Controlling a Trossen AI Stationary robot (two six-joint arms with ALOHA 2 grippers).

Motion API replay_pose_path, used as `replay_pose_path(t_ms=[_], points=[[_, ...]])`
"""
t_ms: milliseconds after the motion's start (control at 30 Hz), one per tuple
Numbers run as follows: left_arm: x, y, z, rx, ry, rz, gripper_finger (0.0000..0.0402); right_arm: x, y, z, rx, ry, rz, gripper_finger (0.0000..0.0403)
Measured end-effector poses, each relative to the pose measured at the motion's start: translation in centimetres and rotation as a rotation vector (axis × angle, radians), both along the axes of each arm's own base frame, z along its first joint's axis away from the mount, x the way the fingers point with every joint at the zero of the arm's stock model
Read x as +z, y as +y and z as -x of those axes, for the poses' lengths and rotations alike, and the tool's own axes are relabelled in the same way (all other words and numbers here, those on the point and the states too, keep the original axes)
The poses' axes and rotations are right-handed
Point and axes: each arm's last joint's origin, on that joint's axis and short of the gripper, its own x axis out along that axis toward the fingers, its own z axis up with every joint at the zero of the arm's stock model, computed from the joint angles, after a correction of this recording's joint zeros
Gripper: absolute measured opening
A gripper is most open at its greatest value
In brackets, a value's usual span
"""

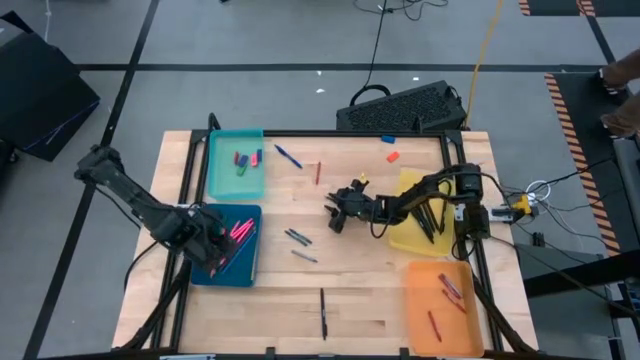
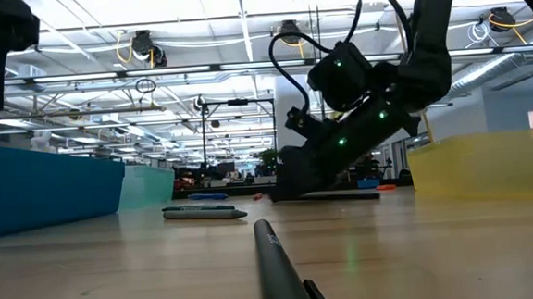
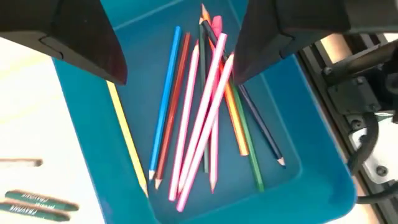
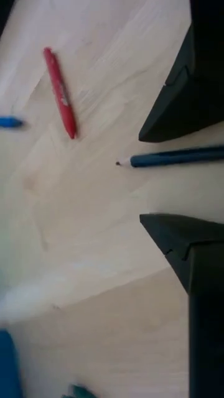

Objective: Sort crayons/erasers/pens/pencils in bins
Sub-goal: Put the dark blue colored pencil into the blue bin

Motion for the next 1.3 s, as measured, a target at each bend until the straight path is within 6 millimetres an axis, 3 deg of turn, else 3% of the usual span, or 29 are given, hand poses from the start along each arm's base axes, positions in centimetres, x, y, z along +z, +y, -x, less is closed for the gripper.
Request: replay_pose_path(t_ms=[133,400,700,900,1067,1300], points=[[0.7,0.7,0.6,0.012,-0.035,0.018,0.0272,-0.6,-0.2,0.0,-0.096,-0.038,0.004,0.0164],[1.0,1.7,0.7,-0.021,-0.035,-0.002,0.0239,-0.9,-0.2,0.2,-0.045,0.032,0.02,0.0106],[1.6,2.9,0.8,-0.06,-0.089,-0.03,0.0228,-1.3,-0.2,0.4,-0.026,0.075,0.008,0.0017],[2.4,3.9,0.5,-0.216,-0.178,-0.056,0.0228,-0.8,-0.2,0.3,-0.021,0.056,0.005,0.0021],[2.9,5.5,-0.7,-0.274,-0.244,-0.086,0.0227,2.3,-0.3,0.0,0.012,0.018,0.062,0.002],[4.5,7.9,-4.3,-0.382,-0.475,-0.274,0.0227,10.3,-1.0,-0.1,-0.065,-0.329,-0.001,0.0018]])
